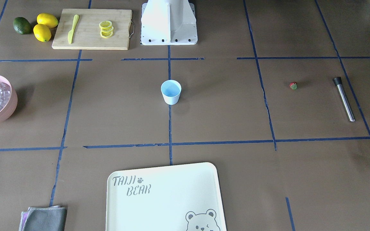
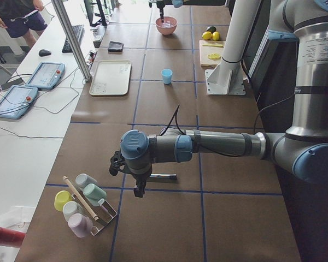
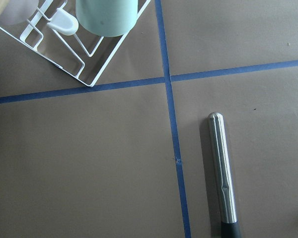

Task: Mash ice and strawberries in cup
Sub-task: 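Lower the right gripper into the pink bowl and grasp an ice cube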

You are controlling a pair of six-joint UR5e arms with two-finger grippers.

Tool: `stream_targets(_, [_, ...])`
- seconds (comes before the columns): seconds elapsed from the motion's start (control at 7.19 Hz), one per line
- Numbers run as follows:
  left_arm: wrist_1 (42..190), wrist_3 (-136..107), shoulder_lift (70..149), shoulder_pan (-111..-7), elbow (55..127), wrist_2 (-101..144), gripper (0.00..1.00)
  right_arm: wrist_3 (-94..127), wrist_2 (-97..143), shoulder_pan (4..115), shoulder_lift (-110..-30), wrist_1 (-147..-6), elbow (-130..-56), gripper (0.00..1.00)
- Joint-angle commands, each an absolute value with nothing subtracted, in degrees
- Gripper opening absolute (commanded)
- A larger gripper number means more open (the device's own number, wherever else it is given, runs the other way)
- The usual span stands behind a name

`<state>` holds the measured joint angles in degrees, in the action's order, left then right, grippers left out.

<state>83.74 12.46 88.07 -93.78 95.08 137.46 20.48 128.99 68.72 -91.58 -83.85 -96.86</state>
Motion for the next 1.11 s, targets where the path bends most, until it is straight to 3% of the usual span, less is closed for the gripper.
stream_targets(0.0, [83.8,12.5,88.1,-93.8,95.1,137.5,1.0,20.5,128.8,68.3,-91.6,-83.8,-96.1,0.57])
stream_targets(0.42, [83.8,12.5,88.1,-93.8,95.1,137.5,1.0,20.5,128.8,67.8,-91.6,-83.8,-95.7,0.56])
stream_targets(0.56, [83.8,12.4,88.1,-93.8,95.2,137.5,1.0,20.5,128.8,67.7,-91.6,-83.8,-95.7,0.37])
stream_targets(0.7, [83.8,12.5,88.1,-93.9,95.2,137.5,1.0,20.2,128.8,67.7,-91.6,-83.8,-95.7,0.11])
stream_targets(0.83, [83.8,12.4,88.1,-93.9,95.2,137.5,1.0,20.0,128.8,67.7,-91.6,-83.8,-95.8,0.02])
stream_targets(0.97, [83.7,12.4,88.0,-93.9,95.5,137.6,1.0,19.9,128.8,67.8,-91.5,-83.8,-96.1,0.0])
